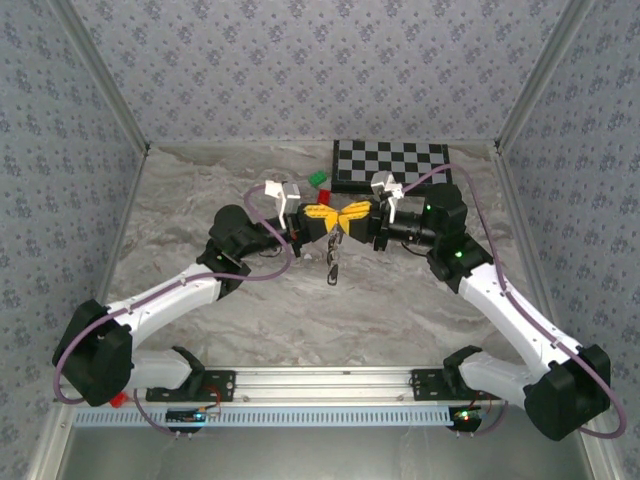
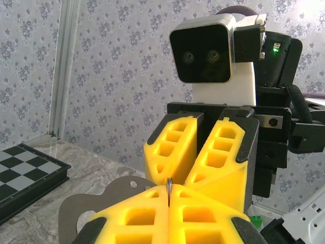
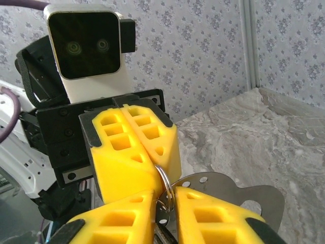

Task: Put the keys on the keyring

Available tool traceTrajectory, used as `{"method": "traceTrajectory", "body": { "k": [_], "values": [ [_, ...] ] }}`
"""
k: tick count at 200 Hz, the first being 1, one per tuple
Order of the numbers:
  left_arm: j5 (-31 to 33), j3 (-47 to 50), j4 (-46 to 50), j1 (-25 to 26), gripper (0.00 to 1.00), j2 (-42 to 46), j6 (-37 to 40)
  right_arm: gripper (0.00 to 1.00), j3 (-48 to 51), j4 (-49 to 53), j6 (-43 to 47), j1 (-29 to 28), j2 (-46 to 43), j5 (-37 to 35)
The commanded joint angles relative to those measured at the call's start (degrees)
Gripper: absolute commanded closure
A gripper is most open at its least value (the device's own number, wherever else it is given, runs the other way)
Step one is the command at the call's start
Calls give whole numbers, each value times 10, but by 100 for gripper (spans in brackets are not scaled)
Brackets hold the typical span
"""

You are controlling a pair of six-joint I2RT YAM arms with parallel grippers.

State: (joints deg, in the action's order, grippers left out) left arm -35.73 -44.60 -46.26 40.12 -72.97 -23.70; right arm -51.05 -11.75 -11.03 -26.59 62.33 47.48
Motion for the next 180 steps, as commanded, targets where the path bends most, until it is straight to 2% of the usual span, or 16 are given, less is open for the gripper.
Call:
{"method": "traceTrajectory", "body": {
  "k": [1,14,64,70,92,114,129,159,180],
  "values": [
    [-36,-13,-40,4,100,-3,-12,91,-4,-33,-7,-8,7,25],
    [-37,-14,-40,4,100,-3,-11,100,-7,-30,-7,-9,11,33],
    [-32,-14,-24,3,100,1,-2,100,-8,-6,8,-2,8,43],
    [-31,-16,-16,3,97,2,0,100,-11,5,15,0,8,45],
    [-36,-24,11,-1,89,4,9,100,-31,79,58,7,7,50],
    [-49,-28,31,-7,88,5,19,100,-62,174,116,11,12,55],
    [-57,-31,43,-12,83,4,24,100,-83,229,150,12,16,53],
    [-74,-35,54,-24,76,3,24,100,-102,287,186,13,21,35],
    [-81,-36,64,-31,75,5,29,100,-118,330,211,13,27,20]
  ]
}}
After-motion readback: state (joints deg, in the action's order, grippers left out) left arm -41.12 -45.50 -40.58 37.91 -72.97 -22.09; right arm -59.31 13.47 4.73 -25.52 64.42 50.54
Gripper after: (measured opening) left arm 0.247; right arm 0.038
